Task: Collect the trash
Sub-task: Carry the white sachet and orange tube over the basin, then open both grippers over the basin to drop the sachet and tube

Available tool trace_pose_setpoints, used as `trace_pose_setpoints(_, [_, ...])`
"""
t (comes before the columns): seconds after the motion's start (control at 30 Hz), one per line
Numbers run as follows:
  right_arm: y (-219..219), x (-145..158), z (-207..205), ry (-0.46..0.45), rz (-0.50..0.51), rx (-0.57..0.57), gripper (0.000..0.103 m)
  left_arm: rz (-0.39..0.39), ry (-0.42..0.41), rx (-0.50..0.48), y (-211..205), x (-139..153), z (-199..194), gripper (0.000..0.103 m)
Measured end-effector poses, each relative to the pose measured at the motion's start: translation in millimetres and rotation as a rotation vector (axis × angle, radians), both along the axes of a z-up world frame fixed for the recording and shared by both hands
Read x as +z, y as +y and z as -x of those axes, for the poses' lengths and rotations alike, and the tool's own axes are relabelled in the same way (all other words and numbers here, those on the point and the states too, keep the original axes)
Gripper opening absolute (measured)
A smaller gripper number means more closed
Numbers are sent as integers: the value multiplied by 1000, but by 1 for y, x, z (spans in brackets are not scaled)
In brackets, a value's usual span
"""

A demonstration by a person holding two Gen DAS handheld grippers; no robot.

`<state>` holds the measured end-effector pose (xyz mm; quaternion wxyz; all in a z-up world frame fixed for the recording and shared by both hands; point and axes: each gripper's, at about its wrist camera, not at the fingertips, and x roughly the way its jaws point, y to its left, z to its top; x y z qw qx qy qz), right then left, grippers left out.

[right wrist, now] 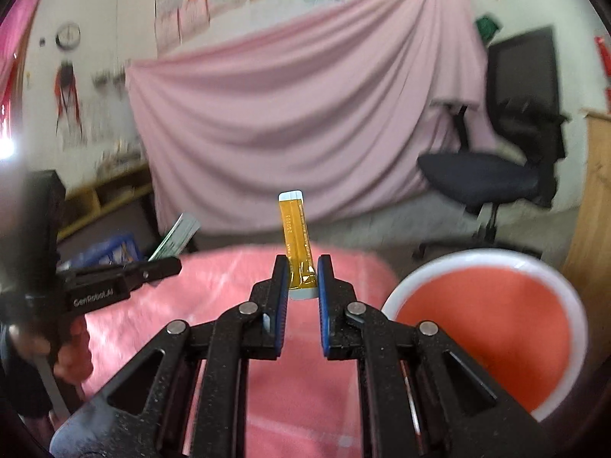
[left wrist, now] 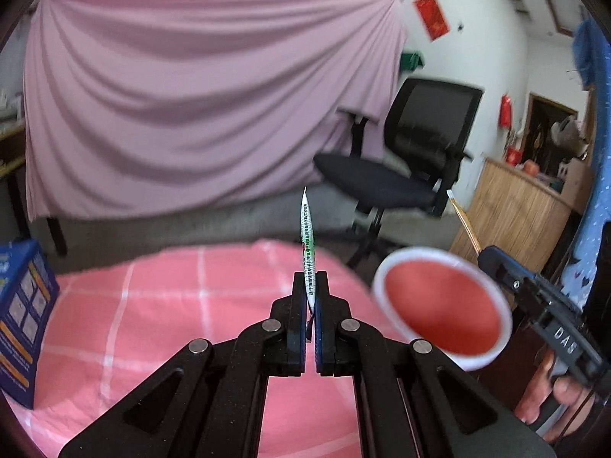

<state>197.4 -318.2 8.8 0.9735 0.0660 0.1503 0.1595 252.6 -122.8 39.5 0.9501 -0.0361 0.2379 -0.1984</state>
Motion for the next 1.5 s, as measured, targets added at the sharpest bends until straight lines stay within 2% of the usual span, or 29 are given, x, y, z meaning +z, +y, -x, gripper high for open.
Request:
trace_pose_setpoints(0.17, [-27,17,29,-146,-28,-127,35,-13,-109,-41,-37,27,16,2])
trace_pose_setpoints(0.27, [-40,23,38,-196,-32,-182,35,-30,-164,-67,-62,35,24,2])
trace_pose_setpoints(0.5, [-70,22,50,-206,-48,-270,35,-44,-190,-154,-113,29,25,2])
trace_pose_setpoints(0.7, [-93,15,49,-146,-58,-326,35,-66,-149,-224,-150,16,19,2])
trace_pose_setpoints(0.87, [-107,3,38,-47,-72,-366,35,-86,-97,-266,-171,5,12,2])
trace_pose_setpoints(1.17, [-123,-19,19,99,-103,-380,36,-117,26,-298,-185,-16,-7,2])
trace_pose_setpoints(1.5, [-125,-29,8,185,-103,-367,36,-122,138,-290,-185,-37,-24,2])
